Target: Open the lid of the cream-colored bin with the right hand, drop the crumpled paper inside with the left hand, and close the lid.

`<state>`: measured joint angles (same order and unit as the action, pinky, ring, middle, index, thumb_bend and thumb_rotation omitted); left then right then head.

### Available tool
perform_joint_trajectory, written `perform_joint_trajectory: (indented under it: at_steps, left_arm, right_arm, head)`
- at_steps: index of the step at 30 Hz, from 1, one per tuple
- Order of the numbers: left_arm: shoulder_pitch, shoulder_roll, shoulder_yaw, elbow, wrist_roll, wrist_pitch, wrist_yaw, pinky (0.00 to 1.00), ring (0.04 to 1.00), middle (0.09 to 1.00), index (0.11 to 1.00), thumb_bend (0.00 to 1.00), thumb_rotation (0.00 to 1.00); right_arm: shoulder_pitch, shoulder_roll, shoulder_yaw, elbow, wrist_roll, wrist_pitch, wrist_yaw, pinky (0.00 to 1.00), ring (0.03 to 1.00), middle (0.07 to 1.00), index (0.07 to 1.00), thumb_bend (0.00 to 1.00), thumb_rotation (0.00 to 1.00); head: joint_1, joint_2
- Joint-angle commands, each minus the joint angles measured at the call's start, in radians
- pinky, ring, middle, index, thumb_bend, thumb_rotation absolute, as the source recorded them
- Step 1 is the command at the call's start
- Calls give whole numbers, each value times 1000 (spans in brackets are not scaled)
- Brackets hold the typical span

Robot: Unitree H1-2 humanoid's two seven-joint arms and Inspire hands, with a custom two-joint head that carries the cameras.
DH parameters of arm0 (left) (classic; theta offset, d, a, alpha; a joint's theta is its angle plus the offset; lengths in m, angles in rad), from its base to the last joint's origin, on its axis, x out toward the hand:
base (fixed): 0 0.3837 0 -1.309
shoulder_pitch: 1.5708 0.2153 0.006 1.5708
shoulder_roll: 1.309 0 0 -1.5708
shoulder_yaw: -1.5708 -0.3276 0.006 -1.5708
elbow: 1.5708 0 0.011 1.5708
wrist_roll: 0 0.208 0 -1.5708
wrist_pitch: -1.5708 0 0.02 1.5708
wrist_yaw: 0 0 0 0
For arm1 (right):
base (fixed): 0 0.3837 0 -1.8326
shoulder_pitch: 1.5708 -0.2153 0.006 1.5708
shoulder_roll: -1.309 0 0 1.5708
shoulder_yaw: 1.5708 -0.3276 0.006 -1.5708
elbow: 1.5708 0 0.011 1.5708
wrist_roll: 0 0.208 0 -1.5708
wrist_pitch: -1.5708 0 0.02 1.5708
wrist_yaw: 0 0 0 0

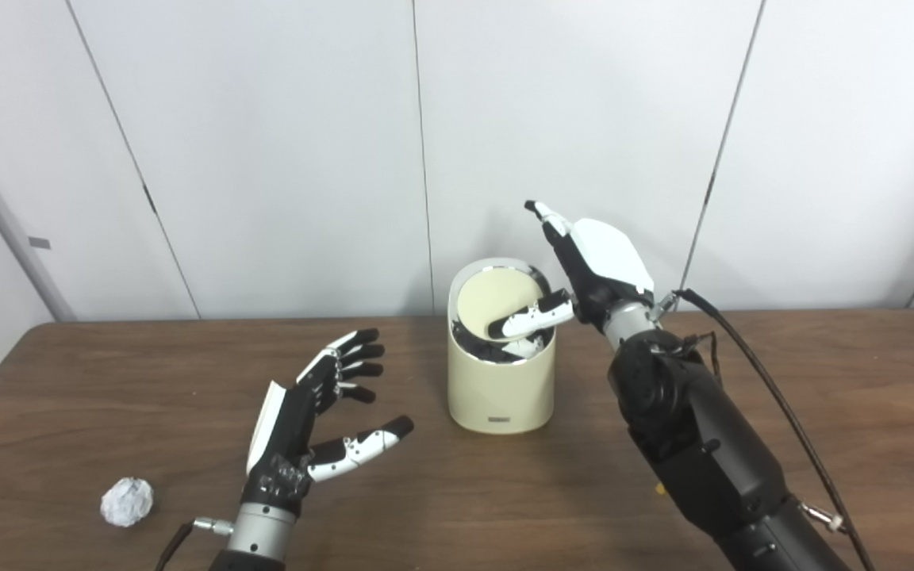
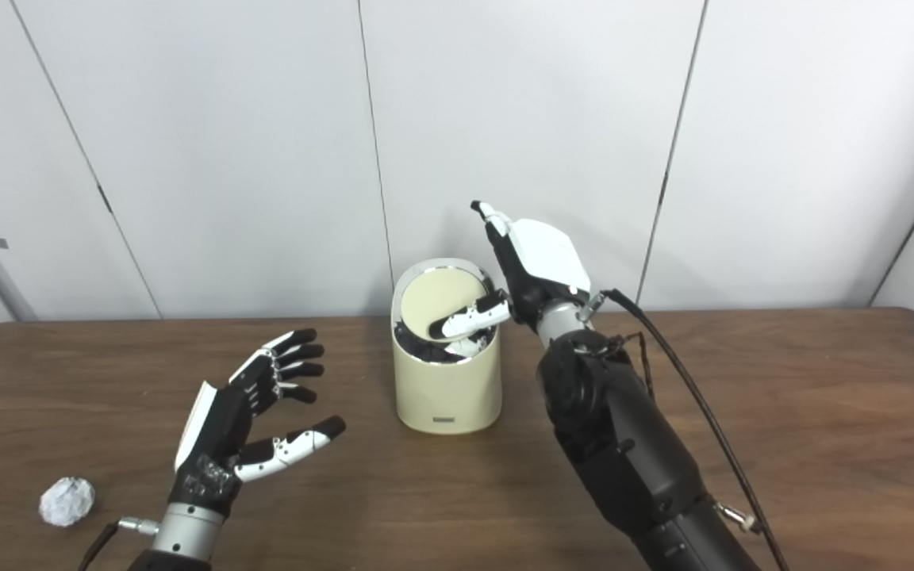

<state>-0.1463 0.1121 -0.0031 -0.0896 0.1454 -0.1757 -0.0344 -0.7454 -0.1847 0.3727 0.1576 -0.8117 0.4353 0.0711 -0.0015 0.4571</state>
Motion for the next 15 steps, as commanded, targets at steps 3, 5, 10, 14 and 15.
perform_joint_trajectory:
  at_steps: [3, 5, 10, 14, 15]
  left_arm:
    - [-17, 3, 4, -44, -1, -15, 9, 604, 737, 794, 835, 715, 145]
    - [-17, 4, 4, -45, -4, -15, 7, 608, 740, 795, 836, 712, 140]
    - [-18, 3, 5, -43, -4, -18, 8, 600, 735, 791, 832, 714, 132]
    - [-20, 3, 5, -42, -4, -19, 8, 600, 734, 790, 832, 710, 129]
    - [-20, 3, 5, -42, -3, -18, 8, 598, 733, 789, 831, 713, 130]
  right_arm:
    - [-19, -31, 22, 20, -113, 34, 48, 701, 851, 926, 921, 854, 195]
    - [-16, -31, 21, 14, -142, 34, 71, 692, 854, 930, 918, 860, 167]
    - [-9, -27, 6, -2, -166, 34, 92, 693, 861, 931, 907, 851, 181]
    - [1, -3, -56, -31, -70, 31, 97, 719, 872, 932, 904, 795, 321]
    - [5, 6, -82, -44, -26, 28, 99, 720, 877, 935, 909, 767, 388]
  head:
    - [0, 7]
    - [0, 8]
    - [1, 9]
    - [2, 10]
    - [2, 10]
